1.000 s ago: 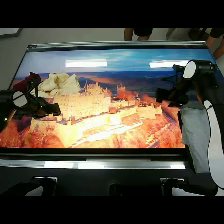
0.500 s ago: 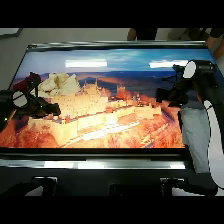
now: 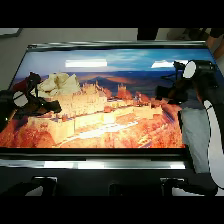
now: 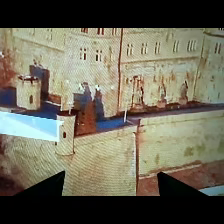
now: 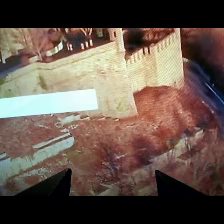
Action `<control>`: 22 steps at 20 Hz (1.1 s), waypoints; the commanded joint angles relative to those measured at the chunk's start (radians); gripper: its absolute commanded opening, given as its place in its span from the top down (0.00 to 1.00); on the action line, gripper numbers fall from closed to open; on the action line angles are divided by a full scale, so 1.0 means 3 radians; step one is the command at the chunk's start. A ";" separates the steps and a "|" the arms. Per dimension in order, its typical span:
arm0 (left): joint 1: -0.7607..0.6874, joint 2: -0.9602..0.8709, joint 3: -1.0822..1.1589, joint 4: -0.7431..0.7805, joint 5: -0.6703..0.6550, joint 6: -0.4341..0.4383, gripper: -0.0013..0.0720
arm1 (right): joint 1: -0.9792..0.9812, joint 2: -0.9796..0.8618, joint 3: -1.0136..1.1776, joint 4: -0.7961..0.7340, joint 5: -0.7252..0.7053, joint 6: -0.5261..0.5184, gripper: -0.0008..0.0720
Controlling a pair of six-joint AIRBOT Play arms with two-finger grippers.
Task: Fold the shirts.
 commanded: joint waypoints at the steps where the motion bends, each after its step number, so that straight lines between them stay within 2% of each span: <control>1: -0.0001 -0.0005 -0.0001 0.0001 0.0092 0.0000 0.02 | 0.0001 -0.0003 0.0000 -0.0003 -0.0197 -0.0001 0.15; 7: -0.0011 -0.0017 -0.0001 0.0003 0.0235 0.0001 0.02 | 0.0001 -0.0003 0.0000 0.0000 -0.0240 0.0000 0.15; 9: -0.0015 -0.0020 -0.0001 -0.0019 0.0234 0.0000 0.02 | 0.0001 -0.0003 -0.0001 0.0000 -0.0247 0.0001 0.01; 14: 0.0113 -0.0029 0.0111 -0.0017 0.0657 0.0151 0.00 | 0.0001 -0.0003 0.0000 0.0003 -0.0184 0.0001 0.02; 16: 0.0486 -0.0084 0.0374 -0.0024 0.0725 0.0144 0.00 | 0.0001 -0.0003 0.0000 0.0001 -0.0125 0.0001 0.02; 18: 0.1027 -0.0244 0.0666 -0.0065 0.0666 0.0009 0.01 | 0.0001 -0.0003 -0.0001 0.0004 0.0003 0.0001 0.02; 22: 0.2059 -0.0755 0.0776 -0.0562 0.0217 -0.0175 0.01 | 0.0001 -0.0003 -0.0001 0.0004 0.0144 0.0001 0.05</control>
